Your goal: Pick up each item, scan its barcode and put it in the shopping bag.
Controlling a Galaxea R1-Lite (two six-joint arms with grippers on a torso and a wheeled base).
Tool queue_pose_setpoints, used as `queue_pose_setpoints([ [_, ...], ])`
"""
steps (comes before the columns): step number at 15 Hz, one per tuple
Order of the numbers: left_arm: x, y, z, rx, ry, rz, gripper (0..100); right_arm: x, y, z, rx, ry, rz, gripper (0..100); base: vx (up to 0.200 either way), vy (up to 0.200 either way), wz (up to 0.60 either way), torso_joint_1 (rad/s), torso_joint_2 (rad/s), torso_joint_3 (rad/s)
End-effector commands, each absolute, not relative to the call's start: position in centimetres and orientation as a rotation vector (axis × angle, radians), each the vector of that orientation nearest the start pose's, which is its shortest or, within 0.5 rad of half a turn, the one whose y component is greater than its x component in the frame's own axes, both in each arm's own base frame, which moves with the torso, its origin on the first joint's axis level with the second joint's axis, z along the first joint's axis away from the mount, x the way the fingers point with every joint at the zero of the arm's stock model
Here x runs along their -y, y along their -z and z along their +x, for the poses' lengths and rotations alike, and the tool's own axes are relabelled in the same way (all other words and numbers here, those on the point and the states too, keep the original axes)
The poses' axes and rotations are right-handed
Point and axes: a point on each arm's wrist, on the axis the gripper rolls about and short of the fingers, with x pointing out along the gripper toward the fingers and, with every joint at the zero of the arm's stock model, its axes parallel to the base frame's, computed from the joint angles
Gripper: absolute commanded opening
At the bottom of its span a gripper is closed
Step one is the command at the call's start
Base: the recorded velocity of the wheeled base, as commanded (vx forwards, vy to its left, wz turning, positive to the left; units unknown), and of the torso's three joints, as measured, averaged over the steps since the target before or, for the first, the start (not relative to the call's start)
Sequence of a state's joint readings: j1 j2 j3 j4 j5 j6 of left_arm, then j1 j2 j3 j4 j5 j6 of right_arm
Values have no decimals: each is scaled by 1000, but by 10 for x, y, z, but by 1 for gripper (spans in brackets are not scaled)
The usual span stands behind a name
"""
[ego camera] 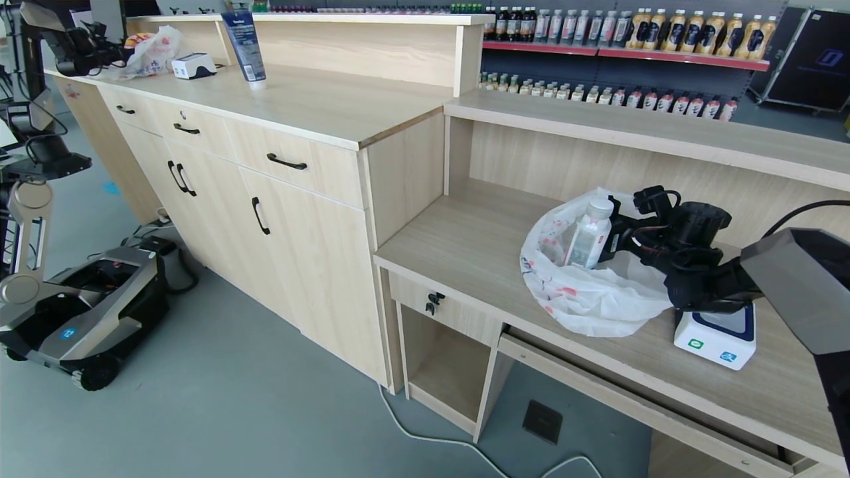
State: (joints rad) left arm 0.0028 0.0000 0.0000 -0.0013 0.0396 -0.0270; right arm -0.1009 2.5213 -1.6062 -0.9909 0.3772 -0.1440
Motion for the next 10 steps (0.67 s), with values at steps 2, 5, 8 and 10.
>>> queue_pose_setpoints([
  [2,-1,-76,-23,2,-43,-28,100,42,-85,510,86,-274,-159,0,0,0,0,0,0,0],
  [5,-1,-76,-23,2,-43,-28,100,40,-85,510,85,-277,-159,0,0,0,0,0,0,0],
  [8,-1,-76,-23,2,-43,-28,100,38,-86,510,86,-282,-159,100,0,0,0,0,0,0],
  [10,-1,-76,-23,2,-43,-28,100,35,-103,506,111,-284,-164,100,0,0,0,0,0,0],
])
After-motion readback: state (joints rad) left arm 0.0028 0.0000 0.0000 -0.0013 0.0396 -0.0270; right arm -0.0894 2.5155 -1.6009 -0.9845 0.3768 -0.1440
